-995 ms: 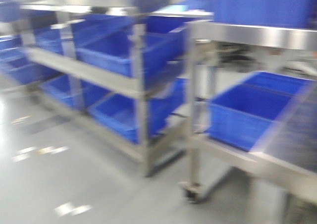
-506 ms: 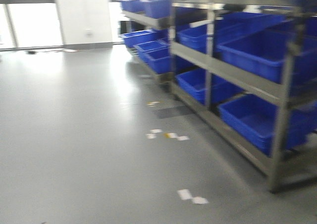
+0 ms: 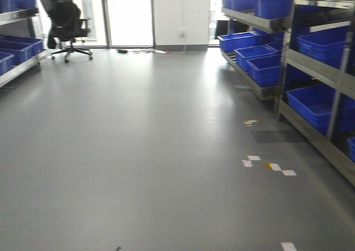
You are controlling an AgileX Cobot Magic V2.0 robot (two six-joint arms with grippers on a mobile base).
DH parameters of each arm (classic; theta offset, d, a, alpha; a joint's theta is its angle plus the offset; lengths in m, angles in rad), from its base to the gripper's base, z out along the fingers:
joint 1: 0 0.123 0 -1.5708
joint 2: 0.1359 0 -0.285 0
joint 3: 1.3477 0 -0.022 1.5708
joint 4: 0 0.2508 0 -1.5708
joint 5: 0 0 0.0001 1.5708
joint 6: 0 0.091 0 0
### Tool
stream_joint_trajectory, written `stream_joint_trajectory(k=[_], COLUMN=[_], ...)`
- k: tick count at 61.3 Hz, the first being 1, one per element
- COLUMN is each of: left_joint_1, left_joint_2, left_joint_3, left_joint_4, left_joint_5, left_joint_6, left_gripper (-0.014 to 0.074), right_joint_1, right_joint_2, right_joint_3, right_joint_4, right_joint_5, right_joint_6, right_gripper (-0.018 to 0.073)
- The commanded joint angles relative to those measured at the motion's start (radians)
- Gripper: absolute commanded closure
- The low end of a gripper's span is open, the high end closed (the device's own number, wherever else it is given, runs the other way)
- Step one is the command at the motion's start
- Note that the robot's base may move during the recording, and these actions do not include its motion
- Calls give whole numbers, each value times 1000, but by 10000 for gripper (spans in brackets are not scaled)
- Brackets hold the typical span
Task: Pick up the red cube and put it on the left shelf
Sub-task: 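Drive the base to the shelving rack holding the red cube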
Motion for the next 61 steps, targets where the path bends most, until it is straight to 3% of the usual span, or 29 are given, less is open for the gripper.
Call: stream_joint_trajectory(k=[1,61], left_joint_1=[-1,-1], left_joint_2=[-17,-17], left_joint_3=[23,23], left_joint_4=[-7,-7], left_joint_5=[-87,-87], left_joint_6=[-1,-1], left_gripper=[495,495], right_joint_1=[-6,-6], right_joint_2=[9,9], right_joint_3=[-27,-27], right_joint_4=[-9,-9], right_joint_5=[-92,-92], right_joint_6=[-10,-10], right_gripper=[420,420])
